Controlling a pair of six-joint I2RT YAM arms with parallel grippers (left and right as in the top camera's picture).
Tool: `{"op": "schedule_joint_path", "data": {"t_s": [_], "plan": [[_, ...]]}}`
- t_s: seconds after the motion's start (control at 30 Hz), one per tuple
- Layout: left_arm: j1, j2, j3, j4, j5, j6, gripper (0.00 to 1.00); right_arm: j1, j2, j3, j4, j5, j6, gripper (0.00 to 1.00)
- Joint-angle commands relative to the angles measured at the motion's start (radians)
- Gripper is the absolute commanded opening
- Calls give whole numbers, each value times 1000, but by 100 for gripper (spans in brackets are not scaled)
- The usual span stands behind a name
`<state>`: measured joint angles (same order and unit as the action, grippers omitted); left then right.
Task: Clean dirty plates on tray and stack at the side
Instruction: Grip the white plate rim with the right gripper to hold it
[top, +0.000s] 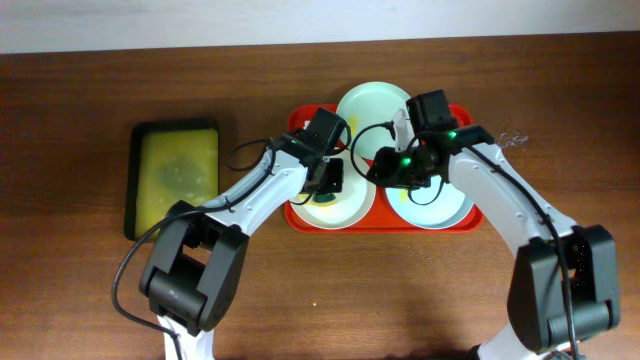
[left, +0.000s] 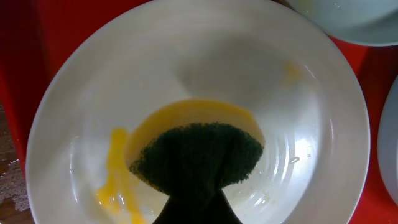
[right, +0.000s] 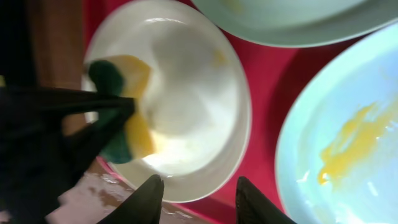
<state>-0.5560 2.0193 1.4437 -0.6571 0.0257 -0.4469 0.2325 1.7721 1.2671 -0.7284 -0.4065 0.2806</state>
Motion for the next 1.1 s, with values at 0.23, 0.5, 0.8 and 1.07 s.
{"op": "schedule_joint_path", "data": {"t_s": [0.23, 0.5, 0.8, 1.07], "plan": [[1, 2, 1, -1, 3, -9, 0, -4, 185, 6, 91, 38, -76, 39], [1, 2, 1, -2, 4, -9, 0, -4, 234, 5, 150, 53, -75, 21], [-19, 30, 1, 18, 22, -35, 20, -4, 234, 5, 160, 68, -75, 4], [-19, 30, 1, 18, 22, -34, 20, -4, 234, 5, 158, 68, -75, 4]]}}
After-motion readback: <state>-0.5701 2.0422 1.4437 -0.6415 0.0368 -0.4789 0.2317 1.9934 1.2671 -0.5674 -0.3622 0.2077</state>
